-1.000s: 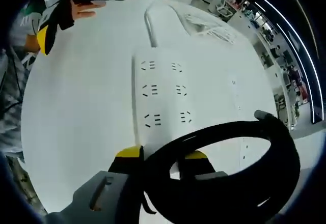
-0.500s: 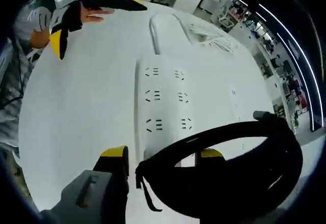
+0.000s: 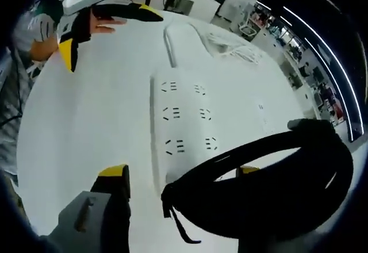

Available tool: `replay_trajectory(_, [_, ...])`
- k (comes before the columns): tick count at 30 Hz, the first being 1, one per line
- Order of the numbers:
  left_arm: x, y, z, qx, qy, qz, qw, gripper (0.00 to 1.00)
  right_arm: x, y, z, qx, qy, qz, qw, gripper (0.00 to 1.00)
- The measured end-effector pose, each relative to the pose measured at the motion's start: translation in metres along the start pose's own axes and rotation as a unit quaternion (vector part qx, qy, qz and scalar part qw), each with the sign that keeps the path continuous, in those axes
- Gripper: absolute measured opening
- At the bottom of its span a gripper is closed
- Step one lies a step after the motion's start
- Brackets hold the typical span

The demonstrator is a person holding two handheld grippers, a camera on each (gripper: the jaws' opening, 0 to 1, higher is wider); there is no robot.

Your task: Straighten the power strip on the desk, plug the charger into it

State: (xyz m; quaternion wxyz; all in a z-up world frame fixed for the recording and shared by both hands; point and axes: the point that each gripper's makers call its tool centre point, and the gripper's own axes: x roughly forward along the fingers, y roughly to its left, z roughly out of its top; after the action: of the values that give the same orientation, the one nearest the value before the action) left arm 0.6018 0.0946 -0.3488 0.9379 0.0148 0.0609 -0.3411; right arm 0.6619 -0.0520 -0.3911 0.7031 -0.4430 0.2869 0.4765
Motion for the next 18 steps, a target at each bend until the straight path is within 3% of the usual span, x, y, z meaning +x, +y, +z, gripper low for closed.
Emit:
replay_trajectory(4, [0.002,0.006,-0.006,0.0,0.009,0.009,0.9999,0.99,-0.001,0.005,0.0,0.023,-0.019,0.002,0.9995,0.86])
replay_trajectory(7, [0.002,0.005,-0.008,0.005,0.017,0.01,0.9998,0.99,-0.002,0.003,0.0,0.037,-0.047,-0.016,0.9981,0.99])
replay_trajectory(14, [0.003,0.002,-0.004,0.016,0.009,0.01,0.9998,0.99,-0.014,-0.004,-0.002,0.06,-0.098,-0.049,0.9922,1.0])
replay_trajectory(18, [0.003,0.002,-0.002,0.022,0.006,0.012,0.9997,0.99,-0.023,-0.002,0.008,0.076,-0.142,-0.061,0.985,1.0])
